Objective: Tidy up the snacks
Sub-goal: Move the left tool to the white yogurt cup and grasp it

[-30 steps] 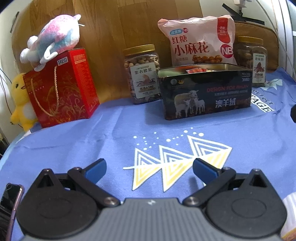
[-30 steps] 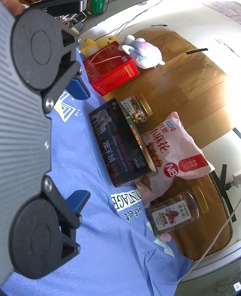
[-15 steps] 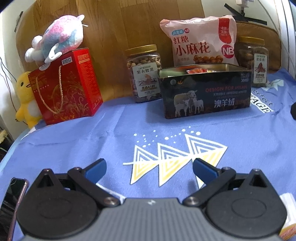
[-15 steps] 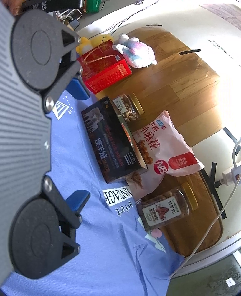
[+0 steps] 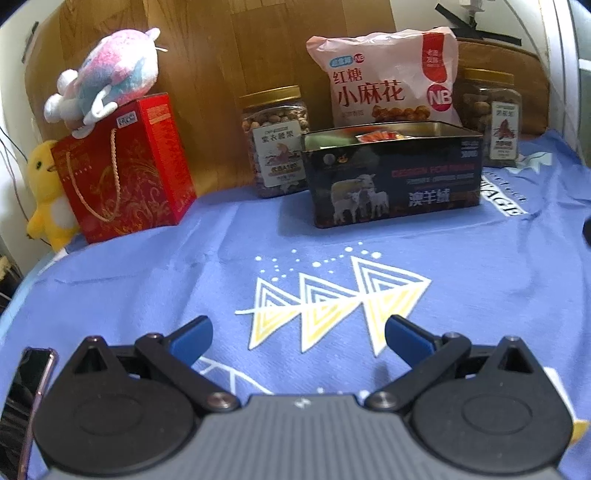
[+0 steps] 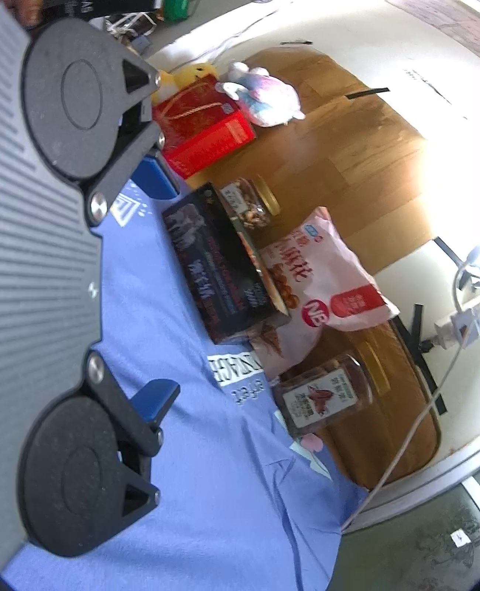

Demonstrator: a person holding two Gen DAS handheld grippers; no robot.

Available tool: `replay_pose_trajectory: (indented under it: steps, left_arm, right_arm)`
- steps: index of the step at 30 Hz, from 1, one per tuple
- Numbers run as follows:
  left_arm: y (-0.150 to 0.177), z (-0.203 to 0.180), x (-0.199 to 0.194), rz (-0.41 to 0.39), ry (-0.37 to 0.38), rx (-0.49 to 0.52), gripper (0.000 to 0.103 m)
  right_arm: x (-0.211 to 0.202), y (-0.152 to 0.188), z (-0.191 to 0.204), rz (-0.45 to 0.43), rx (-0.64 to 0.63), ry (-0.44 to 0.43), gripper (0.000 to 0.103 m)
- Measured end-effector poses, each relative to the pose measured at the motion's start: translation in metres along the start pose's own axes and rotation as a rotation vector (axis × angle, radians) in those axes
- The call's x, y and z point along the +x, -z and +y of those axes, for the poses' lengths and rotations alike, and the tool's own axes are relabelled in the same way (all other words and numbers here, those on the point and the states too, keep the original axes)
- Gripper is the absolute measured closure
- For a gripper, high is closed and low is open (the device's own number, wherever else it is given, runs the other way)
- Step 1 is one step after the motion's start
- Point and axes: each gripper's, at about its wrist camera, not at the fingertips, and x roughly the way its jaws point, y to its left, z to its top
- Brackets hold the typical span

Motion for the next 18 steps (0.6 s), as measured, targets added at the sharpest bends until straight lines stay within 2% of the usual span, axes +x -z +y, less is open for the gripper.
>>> replay_pose_trajectory:
  steps: [2, 5, 8, 9, 12, 14, 16, 18]
  left_arm:
    - [0.000, 0.003, -0.005, -0.006, 0.039, -0.009, 0.000]
    - [0.002, 0.013, -0.016, -0.024, 0.143, -0.033, 0.000]
    - [0.003, 0.029, -0.025, -0.028, 0.361, -0.095, 0.000]
    - [0.004, 0.036, -0.026, -0.022, 0.468, -0.124, 0.000]
    - [0.008, 0.047, -0.024, 0.004, 0.703, -0.183, 0.000]
    - [0.011, 0.048, -0.022, 0.014, 0.781, -0.197, 0.003]
    - [0.014, 0.047, -0.017, 0.031, 0.838, -0.193, 0.010]
    - [0.017, 0.042, -0.013, 0.054, 0.891, -0.181, 0.015]
  right_arm:
    - [-0.005, 0.002, 0.000, 0.027, -0.006, -0.010, 0.000]
    - [-0.014, 0.006, -0.001, 0.073, -0.014, -0.046, 0.000]
    - [-0.023, 0.009, 0.004, 0.124, -0.061, -0.122, 0.000]
    - [-0.027, 0.011, 0.008, 0.135, -0.092, -0.141, 0.000]
    - [-0.036, 0.021, 0.028, 0.175, -0.231, -0.175, 0.013]
    - [-0.037, 0.030, 0.041, 0.218, -0.314, -0.191, 0.025]
    - [-0.036, 0.040, 0.050, 0.260, -0.374, -0.194, 0.039]
    - [-0.031, 0.048, 0.058, 0.295, -0.418, -0.197, 0.047]
